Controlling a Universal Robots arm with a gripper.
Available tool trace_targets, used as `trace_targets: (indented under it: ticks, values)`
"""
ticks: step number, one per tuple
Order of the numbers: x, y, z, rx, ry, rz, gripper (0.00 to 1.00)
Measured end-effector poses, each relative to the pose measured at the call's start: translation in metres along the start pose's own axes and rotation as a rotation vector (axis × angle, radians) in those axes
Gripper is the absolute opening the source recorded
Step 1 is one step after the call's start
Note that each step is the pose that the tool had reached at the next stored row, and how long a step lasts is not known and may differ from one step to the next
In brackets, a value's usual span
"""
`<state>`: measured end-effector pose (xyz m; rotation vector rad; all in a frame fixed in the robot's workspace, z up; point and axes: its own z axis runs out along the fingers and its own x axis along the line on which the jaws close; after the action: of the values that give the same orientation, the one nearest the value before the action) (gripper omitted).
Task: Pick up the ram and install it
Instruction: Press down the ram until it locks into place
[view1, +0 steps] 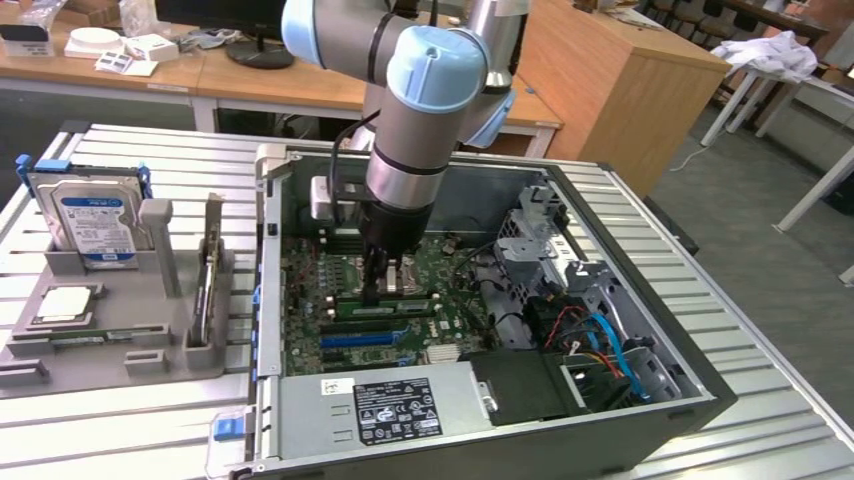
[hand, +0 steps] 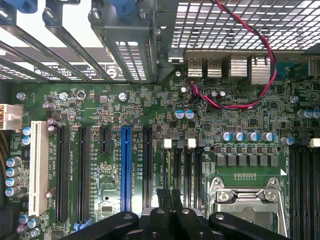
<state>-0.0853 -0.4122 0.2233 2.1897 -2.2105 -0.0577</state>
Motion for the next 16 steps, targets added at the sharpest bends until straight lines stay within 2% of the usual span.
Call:
trace_targets:
  ticks: [16]
  values:
    - [0.0, -0.0001, 0.0012, 0.0002, -0.0001, 0.0, 0.11]
